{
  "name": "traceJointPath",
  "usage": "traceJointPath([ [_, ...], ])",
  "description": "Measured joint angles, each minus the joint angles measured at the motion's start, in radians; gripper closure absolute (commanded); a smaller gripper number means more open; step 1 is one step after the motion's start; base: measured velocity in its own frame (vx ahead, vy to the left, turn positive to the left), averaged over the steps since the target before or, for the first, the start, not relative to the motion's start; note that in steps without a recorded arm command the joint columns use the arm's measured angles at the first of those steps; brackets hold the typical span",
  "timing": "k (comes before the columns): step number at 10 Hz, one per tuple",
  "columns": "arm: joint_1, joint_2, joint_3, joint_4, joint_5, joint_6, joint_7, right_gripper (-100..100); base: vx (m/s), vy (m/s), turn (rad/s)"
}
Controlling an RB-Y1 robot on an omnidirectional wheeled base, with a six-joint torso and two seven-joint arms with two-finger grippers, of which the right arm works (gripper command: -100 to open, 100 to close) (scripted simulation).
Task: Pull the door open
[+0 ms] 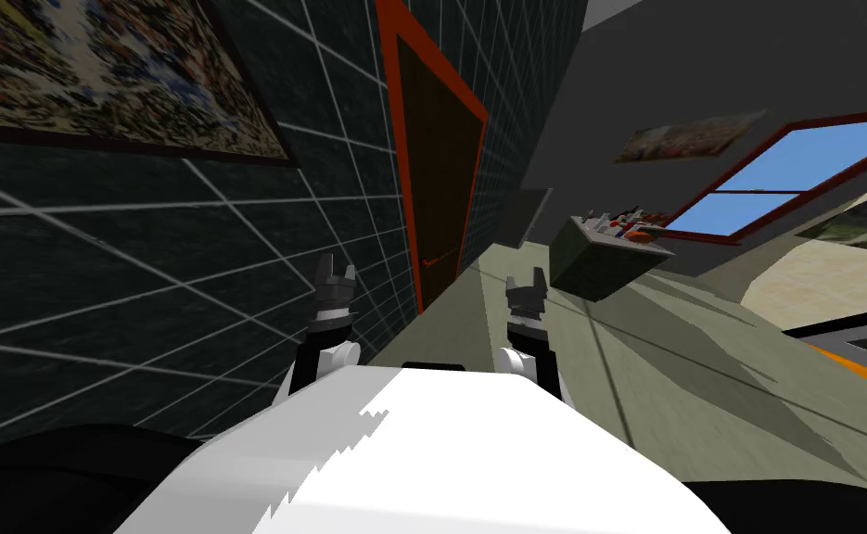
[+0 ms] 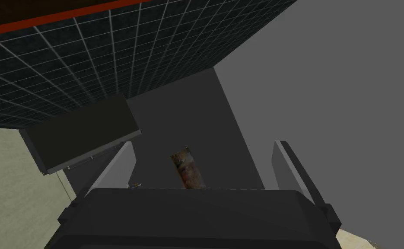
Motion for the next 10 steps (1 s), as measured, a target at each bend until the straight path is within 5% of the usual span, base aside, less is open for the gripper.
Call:
traceJointPath([
  [5, -0.045, -0.019, -0.002, 0.100, 0.003, -0.021, -0.004, -100, 0.045, -0.042, 0.193],
  [10, -0.105, -0.045, -0.006, 0.252, 0.005, -0.068, -0.013, -100, 0.057, -0.059, 0.202],
])
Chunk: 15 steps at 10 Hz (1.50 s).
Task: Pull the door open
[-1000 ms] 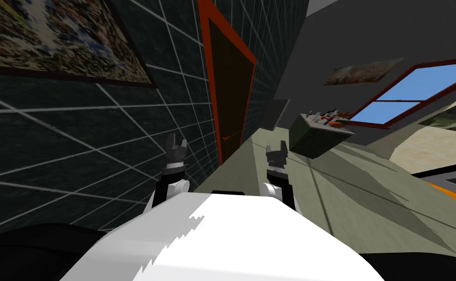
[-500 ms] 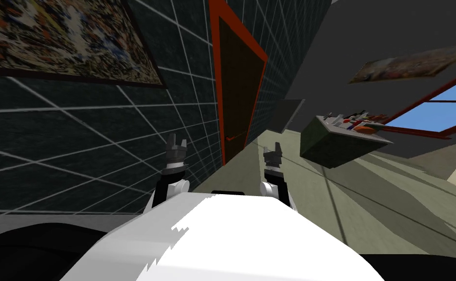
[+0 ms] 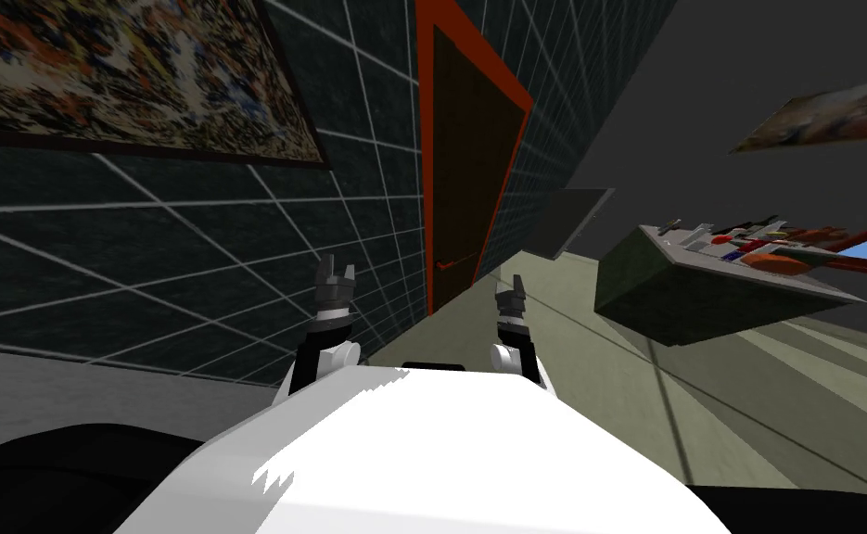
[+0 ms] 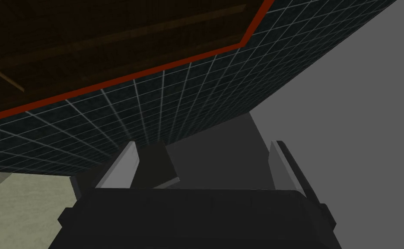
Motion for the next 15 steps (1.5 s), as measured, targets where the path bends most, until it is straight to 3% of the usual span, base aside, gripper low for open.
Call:
traceJointPath([
  [10, -0.116, -0.041, -0.008, 0.277, 0.004, -0.072, -0.016, -100, 0.038, -0.055, 0.131],
  [15, -0.155, -0.055, -0.009, 0.391, 0.007, -0.106, -0.021, -100, 0.024, -0.051, 0.105],
])
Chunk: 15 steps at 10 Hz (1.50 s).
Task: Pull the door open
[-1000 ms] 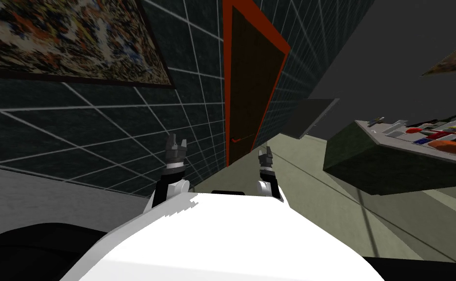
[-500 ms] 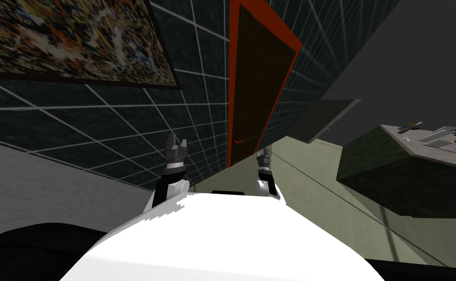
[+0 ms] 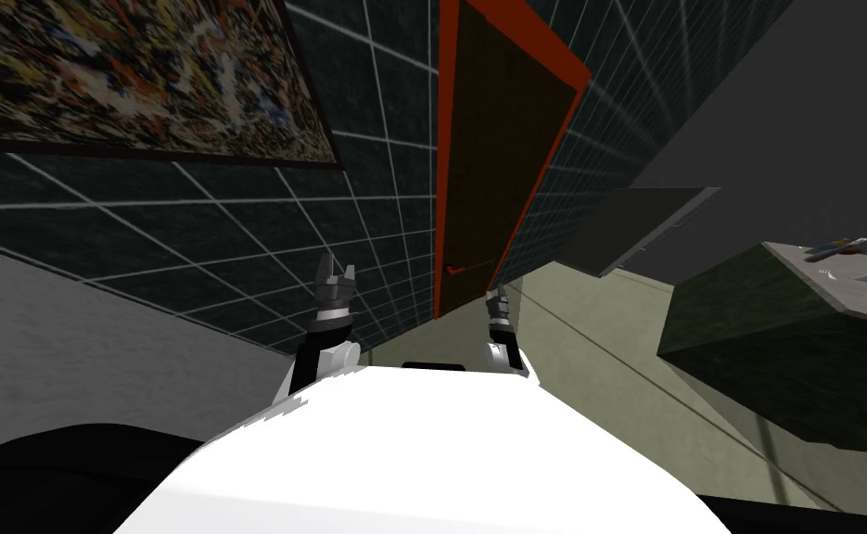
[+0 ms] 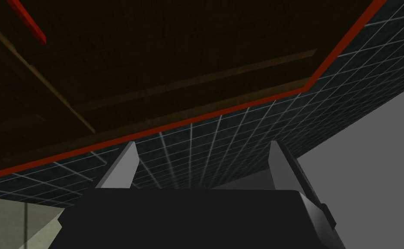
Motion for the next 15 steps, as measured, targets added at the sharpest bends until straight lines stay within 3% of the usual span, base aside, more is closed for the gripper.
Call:
traceJointPath([
  [15, -0.173, -0.048, -0.010, 0.424, 0.008, -0.115, -0.021, -100, 0.023, -0.062, 0.124],
])
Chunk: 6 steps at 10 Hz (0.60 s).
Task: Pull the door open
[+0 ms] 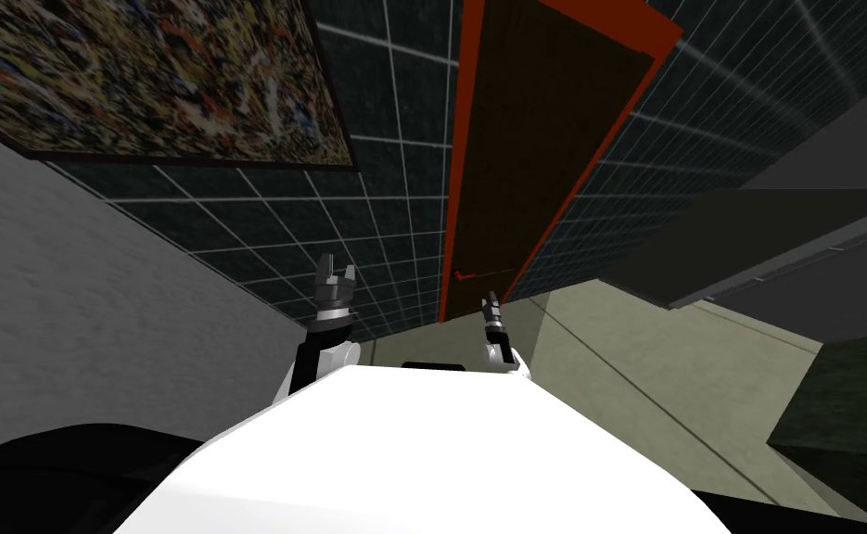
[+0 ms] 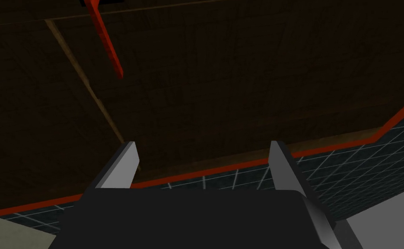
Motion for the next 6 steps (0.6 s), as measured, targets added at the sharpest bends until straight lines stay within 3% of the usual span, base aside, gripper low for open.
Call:
traceJointPath([
  [6, -0.066, -0.021, -0.004, 0.168, 0.003, -0.044, -0.012, -100, 0.017, -0.074, 0.138],
])
